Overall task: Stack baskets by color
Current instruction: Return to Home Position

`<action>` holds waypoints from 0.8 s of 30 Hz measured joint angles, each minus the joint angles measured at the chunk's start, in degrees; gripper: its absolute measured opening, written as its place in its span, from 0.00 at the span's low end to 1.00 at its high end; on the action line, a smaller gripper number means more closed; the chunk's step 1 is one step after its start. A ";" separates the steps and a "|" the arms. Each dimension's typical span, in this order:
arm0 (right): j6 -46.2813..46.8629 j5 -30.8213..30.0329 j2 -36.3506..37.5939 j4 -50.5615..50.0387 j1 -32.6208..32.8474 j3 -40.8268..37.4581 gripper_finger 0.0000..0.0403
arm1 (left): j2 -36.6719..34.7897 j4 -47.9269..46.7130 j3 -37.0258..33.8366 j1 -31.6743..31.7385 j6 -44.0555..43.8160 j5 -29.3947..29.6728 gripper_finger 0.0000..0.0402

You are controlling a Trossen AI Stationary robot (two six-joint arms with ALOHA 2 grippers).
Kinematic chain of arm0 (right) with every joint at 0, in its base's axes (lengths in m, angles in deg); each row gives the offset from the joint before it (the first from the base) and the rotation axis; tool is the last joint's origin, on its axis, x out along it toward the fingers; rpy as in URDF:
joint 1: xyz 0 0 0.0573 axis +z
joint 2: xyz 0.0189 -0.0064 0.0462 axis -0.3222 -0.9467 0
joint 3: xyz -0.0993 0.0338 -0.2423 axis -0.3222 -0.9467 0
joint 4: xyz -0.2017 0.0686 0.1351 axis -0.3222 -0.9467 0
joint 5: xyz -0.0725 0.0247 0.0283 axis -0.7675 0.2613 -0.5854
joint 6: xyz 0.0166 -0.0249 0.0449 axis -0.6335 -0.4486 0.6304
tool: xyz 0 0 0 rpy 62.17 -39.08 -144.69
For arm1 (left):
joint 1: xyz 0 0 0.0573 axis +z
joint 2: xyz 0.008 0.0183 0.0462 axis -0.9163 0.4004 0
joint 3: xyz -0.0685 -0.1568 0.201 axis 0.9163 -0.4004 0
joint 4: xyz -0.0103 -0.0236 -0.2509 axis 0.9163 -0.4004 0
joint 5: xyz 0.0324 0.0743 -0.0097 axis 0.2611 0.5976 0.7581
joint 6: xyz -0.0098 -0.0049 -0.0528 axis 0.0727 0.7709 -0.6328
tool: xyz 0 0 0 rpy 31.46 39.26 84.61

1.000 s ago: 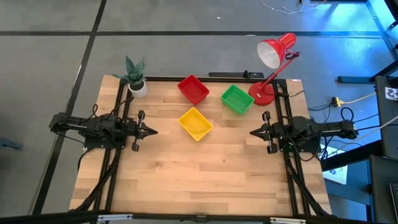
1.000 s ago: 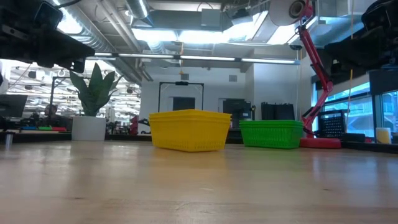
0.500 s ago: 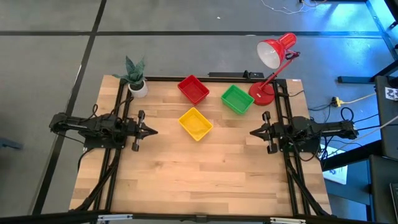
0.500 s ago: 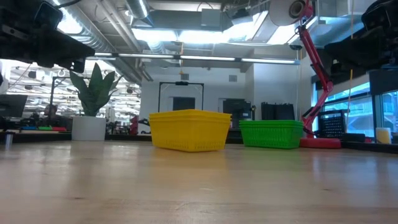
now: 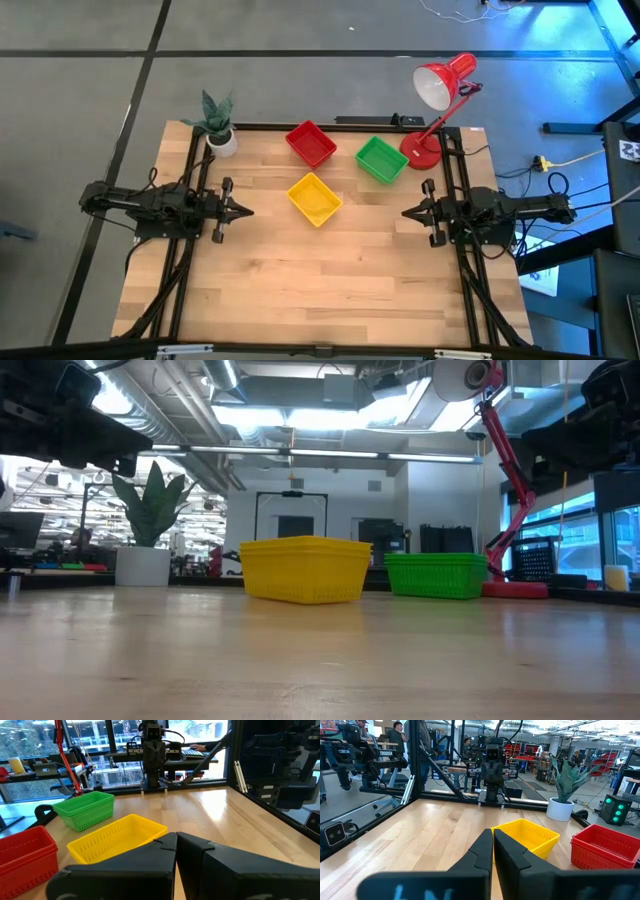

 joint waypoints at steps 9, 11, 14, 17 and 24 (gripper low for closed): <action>-0.01 0.00 0.00 0.00 0.01 0.00 0.04 | 0.00 -0.01 0.00 0.02 0.01 0.00 0.00; -0.01 0.00 0.00 0.00 0.01 0.00 0.04 | 0.00 0.00 0.00 0.00 0.00 0.00 0.00; -0.02 0.00 0.00 0.00 0.00 0.00 0.04 | 0.00 -0.02 0.00 0.01 0.02 0.00 0.00; -0.01 0.00 0.00 0.00 0.00 0.00 0.04 | 0.00 -0.01 0.00 0.02 0.01 0.00 0.00; -0.02 0.00 0.00 0.00 0.00 0.00 0.04 | 0.00 -0.02 0.00 0.02 0.00 0.02 0.00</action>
